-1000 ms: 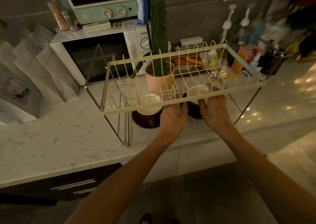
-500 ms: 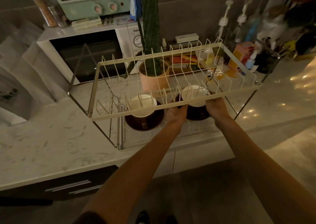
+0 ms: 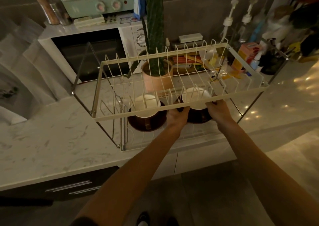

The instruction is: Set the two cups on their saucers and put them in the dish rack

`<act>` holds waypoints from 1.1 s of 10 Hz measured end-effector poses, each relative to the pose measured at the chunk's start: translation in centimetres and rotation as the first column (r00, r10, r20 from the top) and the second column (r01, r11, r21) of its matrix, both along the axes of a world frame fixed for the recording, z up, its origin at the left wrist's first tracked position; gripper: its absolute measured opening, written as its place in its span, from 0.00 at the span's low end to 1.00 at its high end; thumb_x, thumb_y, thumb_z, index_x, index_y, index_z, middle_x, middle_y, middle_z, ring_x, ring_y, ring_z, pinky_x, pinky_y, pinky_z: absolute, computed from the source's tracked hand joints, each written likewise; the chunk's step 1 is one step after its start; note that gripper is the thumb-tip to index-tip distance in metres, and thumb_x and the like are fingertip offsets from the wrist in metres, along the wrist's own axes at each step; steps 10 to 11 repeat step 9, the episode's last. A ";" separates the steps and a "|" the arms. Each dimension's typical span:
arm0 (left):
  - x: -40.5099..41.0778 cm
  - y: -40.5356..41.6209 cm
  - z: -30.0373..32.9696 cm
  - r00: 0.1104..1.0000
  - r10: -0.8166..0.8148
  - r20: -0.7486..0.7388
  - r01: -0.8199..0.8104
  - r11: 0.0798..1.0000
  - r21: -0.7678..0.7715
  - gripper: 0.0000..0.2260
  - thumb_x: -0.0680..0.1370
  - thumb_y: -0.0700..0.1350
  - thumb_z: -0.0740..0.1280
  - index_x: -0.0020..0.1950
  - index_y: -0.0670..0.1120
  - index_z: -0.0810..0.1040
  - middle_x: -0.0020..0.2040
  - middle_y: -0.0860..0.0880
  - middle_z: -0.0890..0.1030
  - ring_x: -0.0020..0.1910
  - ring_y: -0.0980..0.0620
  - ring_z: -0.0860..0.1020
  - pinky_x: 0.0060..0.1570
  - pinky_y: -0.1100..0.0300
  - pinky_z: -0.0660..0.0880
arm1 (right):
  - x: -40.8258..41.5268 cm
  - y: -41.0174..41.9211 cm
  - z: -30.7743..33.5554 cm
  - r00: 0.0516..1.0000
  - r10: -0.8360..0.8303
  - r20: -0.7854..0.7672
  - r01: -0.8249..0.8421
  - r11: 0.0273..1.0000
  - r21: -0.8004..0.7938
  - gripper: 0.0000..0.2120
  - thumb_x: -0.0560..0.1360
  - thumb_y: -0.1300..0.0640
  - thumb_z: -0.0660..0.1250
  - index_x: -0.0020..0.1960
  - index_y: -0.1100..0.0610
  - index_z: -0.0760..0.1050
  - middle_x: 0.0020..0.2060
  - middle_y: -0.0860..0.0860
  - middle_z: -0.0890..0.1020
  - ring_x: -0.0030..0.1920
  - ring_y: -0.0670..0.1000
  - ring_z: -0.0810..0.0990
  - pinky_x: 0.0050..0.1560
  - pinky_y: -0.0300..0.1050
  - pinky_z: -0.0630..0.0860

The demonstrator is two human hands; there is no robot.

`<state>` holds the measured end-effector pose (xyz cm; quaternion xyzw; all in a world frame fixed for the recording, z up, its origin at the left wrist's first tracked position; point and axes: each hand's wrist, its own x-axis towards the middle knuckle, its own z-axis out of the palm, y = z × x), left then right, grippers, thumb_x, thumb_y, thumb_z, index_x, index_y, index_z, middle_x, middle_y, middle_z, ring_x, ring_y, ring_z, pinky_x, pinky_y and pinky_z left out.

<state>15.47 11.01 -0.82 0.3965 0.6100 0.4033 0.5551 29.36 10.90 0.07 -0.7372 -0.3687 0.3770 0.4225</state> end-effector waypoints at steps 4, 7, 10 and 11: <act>-1.2 -0.8 1.1 0.966 -0.156 -0.207 0.169 0.985 0.044 0.26 0.77 0.58 0.64 0.74 0.54 0.65 0.72 0.46 0.70 0.68 0.42 0.71 0.62 0.44 0.74 | -0.6 -1.3 0.4 0.982 0.028 0.189 -0.046 0.995 0.091 0.20 0.79 0.53 0.60 0.68 0.60 0.70 0.64 0.60 0.77 0.64 0.60 0.75 0.59 0.48 0.71; -5.3 -4.1 3.0 0.884 -0.316 -0.345 0.370 0.923 0.103 0.17 0.78 0.55 0.62 0.66 0.52 0.75 0.59 0.48 0.79 0.57 0.50 0.78 0.59 0.47 0.77 | -3.5 -3.7 2.9 0.774 0.098 0.626 -0.270 0.945 0.185 0.23 0.79 0.53 0.61 0.69 0.66 0.68 0.65 0.66 0.73 0.67 0.64 0.70 0.69 0.56 0.66; -9.5 -6.7 4.0 0.731 -0.406 -0.548 0.536 0.839 0.094 0.17 0.80 0.52 0.62 0.67 0.49 0.75 0.60 0.46 0.80 0.58 0.50 0.78 0.57 0.52 0.77 | -7.2 -6.1 3.2 0.630 0.148 0.762 -0.456 0.865 0.209 0.17 0.80 0.52 0.61 0.63 0.62 0.73 0.59 0.64 0.77 0.62 0.63 0.74 0.62 0.56 0.72; -9.5 -6.7 4.0 0.731 -0.406 -0.548 0.536 0.839 0.094 0.17 0.80 0.52 0.62 0.67 0.49 0.75 0.60 0.46 0.80 0.58 0.50 0.78 0.57 0.52 0.77 | -7.2 -6.1 3.2 0.630 0.148 0.762 -0.456 0.865 0.209 0.17 0.80 0.52 0.61 0.63 0.62 0.73 0.59 0.64 0.77 0.62 0.63 0.74 0.62 0.56 0.72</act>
